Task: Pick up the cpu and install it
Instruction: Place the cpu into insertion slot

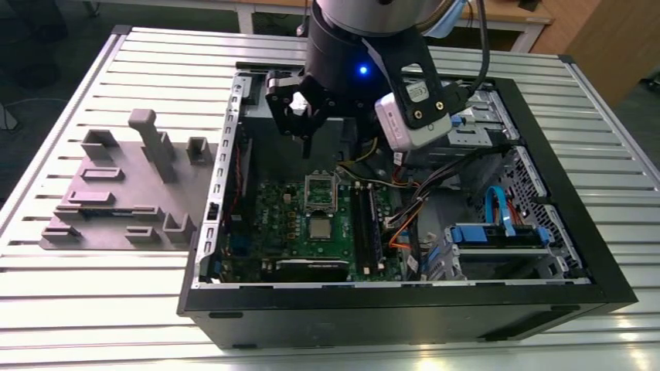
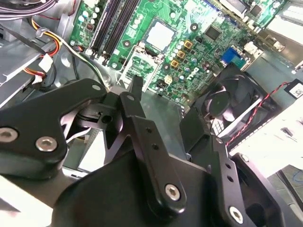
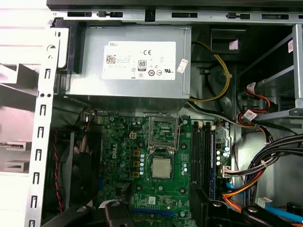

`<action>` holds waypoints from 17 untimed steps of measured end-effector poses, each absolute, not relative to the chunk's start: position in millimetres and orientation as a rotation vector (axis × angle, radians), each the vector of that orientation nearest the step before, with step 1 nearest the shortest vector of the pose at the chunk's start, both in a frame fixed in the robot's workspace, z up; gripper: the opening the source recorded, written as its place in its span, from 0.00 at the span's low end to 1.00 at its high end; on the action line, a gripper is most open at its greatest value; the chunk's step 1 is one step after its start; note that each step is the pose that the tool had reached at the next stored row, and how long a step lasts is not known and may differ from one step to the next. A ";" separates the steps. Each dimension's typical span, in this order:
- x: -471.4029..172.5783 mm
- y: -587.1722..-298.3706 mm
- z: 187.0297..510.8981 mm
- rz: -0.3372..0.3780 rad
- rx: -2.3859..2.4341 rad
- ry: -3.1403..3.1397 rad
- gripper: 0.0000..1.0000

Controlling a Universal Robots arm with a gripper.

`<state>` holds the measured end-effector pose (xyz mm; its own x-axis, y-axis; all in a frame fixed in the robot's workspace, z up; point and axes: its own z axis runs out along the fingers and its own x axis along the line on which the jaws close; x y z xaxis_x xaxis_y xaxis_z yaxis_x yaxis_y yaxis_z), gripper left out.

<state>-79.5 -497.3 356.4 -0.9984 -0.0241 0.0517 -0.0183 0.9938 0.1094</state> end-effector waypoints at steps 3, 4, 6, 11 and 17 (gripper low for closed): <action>-79.5 -497.3 356.3 -0.168 0.033 -3.084 0.59; -79.5 -497.3 356.3 -0.168 0.033 -3.084 0.59; -79.4 -497.3 354.6 -0.168 0.034 -3.084 0.59; -79.4 -497.3 347.4 -0.170 0.047 -3.085 0.59; -77.1 -497.3 336.5 -0.172 0.002 -3.087 0.59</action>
<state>-77.1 -497.3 336.5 -0.9988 -0.0040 0.0497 0.0016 0.9938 0.1108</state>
